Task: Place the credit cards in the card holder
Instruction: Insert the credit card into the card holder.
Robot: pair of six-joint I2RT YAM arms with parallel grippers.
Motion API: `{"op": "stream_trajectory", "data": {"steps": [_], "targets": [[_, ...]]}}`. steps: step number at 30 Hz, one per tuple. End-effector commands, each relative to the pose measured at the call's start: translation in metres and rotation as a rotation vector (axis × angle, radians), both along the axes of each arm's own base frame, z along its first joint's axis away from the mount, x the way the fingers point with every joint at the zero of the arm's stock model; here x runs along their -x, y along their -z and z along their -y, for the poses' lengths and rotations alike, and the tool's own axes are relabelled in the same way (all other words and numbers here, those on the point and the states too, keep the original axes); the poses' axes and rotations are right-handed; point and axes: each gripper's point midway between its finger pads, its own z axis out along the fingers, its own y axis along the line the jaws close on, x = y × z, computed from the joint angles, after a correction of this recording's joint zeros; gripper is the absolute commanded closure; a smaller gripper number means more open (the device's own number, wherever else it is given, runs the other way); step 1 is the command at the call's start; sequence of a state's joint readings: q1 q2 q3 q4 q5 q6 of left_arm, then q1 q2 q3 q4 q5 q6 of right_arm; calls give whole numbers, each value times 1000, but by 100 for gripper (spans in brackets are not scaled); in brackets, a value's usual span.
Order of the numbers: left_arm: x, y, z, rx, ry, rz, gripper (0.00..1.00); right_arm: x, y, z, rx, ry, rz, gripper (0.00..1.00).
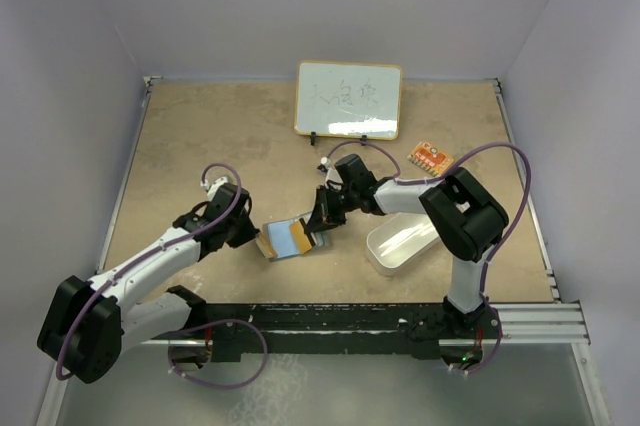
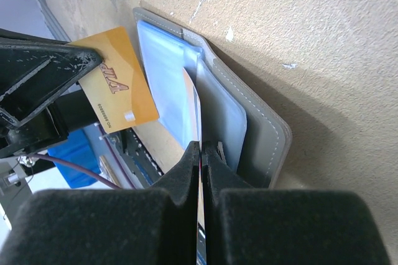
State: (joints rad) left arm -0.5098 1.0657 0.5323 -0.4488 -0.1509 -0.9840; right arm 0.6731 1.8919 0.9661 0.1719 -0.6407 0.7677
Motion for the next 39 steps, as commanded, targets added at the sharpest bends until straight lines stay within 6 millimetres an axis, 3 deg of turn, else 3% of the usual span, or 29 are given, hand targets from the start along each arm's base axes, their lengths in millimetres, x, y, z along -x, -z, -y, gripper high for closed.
{"op": "stream_trajectory", "data": {"steps": [1,20,29,39], "targets": [[-2,1,0,3,6,3,100,-12,6,0,27,33,36,100],[4,7,13,91,19,-6,100,-26,6,-1,2,148,74,100],[6,9,20,133,35,0,100,-22,10,6,9,188,74,100],[7,9,23,158,42,6,100,-11,15,-1,14,175,57,100]]}}
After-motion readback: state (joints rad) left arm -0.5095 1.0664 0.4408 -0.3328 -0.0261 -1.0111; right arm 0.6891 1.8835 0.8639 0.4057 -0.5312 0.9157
